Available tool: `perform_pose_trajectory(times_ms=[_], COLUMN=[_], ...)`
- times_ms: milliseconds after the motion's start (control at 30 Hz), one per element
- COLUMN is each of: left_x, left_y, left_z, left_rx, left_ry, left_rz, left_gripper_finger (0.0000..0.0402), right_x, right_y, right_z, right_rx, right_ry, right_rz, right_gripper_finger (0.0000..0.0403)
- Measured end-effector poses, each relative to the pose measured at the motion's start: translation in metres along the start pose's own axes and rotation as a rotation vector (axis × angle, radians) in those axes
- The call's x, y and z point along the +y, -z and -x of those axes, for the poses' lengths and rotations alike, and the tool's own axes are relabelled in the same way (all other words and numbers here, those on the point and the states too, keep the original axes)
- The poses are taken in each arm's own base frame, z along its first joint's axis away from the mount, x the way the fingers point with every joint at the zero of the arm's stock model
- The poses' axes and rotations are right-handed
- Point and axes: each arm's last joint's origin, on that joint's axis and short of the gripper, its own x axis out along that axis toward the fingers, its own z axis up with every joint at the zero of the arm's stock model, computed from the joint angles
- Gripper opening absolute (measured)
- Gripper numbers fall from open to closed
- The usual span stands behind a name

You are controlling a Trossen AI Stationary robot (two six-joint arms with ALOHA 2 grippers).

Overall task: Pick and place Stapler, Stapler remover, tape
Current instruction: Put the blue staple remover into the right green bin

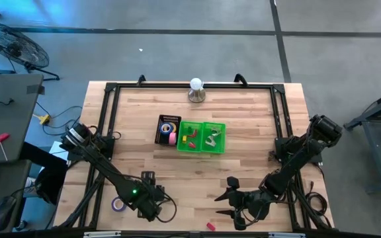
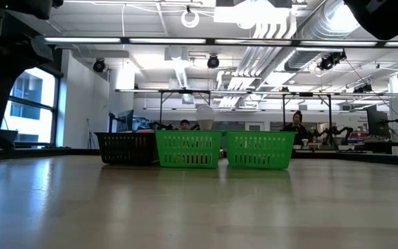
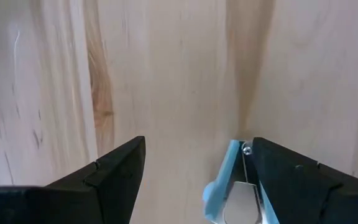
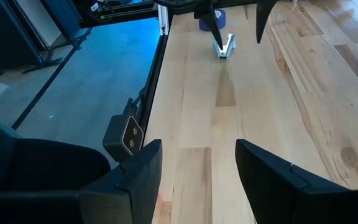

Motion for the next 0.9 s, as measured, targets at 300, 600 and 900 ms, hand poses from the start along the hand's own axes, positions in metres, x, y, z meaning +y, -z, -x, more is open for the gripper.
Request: perform_pose_trajectory(times_ms=[300,600,900], left_x=[-0.004,-0.010,-0.012], left_y=[-0.001,0.002,0.003], left_z=[-0.001,-0.022,-0.029], left_rx=[0.024,0.109,0.147], left_ry=[0.064,0.082,0.084], left_rz=[0.021,0.027,0.034], left_gripper_finger=[0.0287,0.0287,0.0287], right_x=[0.000,0.003,0.004], right_y=[0.000,0.002,0.003], right_z=[0.000,0.002,0.003], right_rx=[0.000,0.003,-0.007], right_ry=[0.000,-0.011,0.002], right_rz=[-0.004,-0.003,0.001], right_gripper_finger=[0.0195,0.0195,0.0195])
